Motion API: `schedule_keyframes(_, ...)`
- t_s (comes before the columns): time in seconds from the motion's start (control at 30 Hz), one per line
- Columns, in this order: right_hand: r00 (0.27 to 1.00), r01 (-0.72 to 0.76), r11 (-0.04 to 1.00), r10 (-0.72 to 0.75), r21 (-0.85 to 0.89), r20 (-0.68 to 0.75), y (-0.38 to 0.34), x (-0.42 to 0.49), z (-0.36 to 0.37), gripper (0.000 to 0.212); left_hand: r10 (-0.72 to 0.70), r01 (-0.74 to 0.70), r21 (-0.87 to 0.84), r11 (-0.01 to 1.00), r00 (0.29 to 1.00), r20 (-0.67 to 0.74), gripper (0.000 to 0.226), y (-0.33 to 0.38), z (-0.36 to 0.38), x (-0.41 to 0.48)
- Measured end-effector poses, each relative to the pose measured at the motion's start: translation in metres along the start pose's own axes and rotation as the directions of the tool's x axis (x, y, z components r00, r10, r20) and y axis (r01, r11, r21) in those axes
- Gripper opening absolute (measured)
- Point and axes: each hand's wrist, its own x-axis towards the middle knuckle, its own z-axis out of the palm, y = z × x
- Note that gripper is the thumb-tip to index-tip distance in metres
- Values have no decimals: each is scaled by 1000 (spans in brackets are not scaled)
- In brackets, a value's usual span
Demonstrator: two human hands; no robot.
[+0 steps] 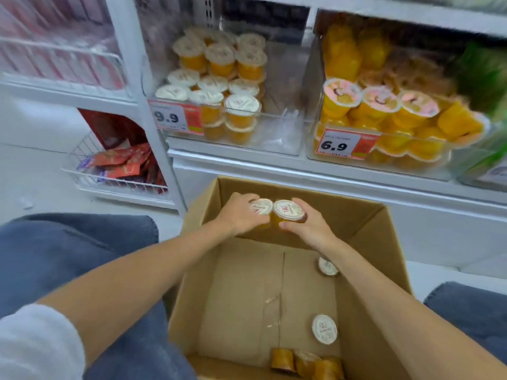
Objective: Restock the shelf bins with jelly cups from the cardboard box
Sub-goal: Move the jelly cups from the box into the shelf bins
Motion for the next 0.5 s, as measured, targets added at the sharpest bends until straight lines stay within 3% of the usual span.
schedule_keyframes(0.13, 955, 251, 959, -268, -133, -128, -91, -3, 12, 75, 190, -174, 89, 981, 957, -220, 65, 44, -101, -2)
schedule_keyframes(0.3, 807, 436, 832, -530, -342, -261, -185, 43, 39, 84, 260, -259, 81, 963, 800, -541, 53, 78, -203, 18)
schedule_keyframes(0.43, 787, 465, 838, -539, -286, -299, -224, 98, 63, 80, 269, -224, 150, 963, 756, -597, 44, 77, -236, 53)
schedule_keyframes(0.5, 791, 438, 820, -546, -368, -274, -228, 123, 71, 76, 283, -184, 226, 956, 774, -566, 40, 69, -239, 74)
